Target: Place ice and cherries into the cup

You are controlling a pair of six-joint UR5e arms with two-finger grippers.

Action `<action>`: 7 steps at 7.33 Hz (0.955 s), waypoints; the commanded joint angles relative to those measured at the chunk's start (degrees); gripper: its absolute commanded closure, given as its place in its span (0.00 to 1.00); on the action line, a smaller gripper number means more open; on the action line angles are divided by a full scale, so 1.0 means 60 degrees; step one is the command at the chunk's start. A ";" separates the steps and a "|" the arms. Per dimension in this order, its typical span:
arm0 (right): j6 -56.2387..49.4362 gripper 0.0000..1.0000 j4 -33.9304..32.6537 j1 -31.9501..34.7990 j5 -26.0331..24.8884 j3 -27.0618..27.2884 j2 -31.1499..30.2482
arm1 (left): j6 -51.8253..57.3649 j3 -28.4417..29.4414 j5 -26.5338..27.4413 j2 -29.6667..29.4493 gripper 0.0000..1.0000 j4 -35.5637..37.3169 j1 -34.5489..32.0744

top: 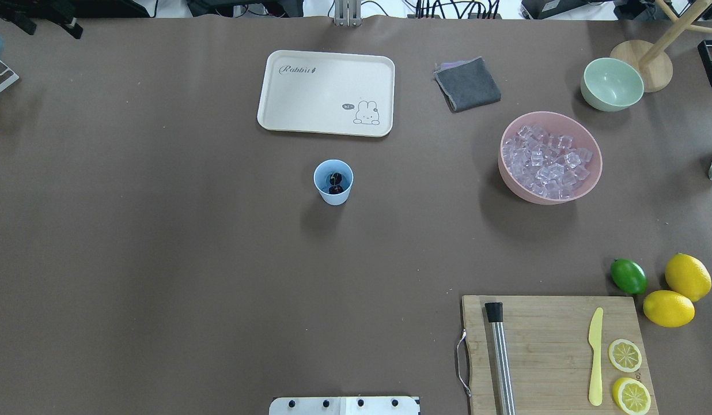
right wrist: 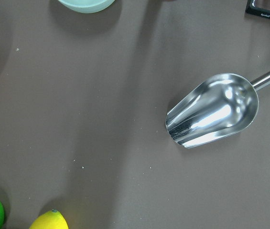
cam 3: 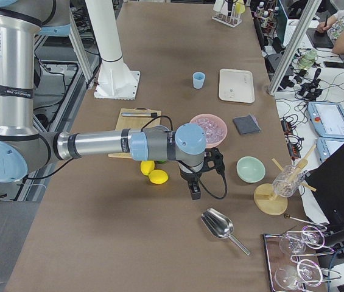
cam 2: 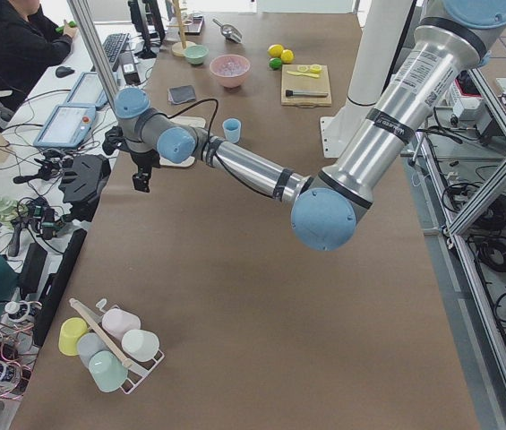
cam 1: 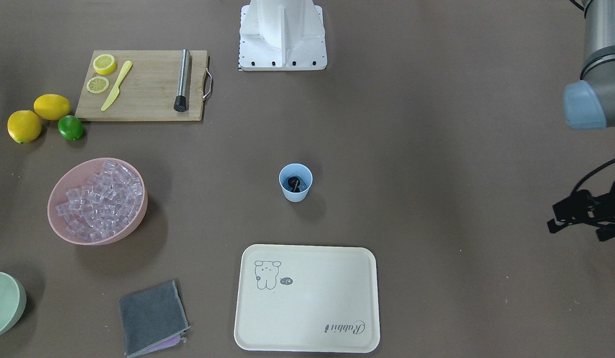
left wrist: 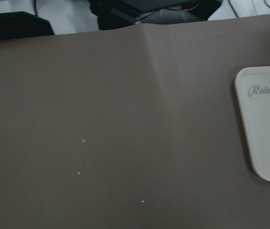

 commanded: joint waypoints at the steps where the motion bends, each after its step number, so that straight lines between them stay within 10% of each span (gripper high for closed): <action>1: 0.0102 0.02 0.0000 0.0012 -0.0263 0.0384 -0.0025 | 0.2279 0.0760 0.0444 0.0080 0.02 0.0599 -0.0467; 7: 0.0601 0.02 -0.0015 -0.0324 -0.0309 0.0561 0.0165 | 0.2317 -0.0201 0.0330 0.1955 0.02 -0.0496 -0.1011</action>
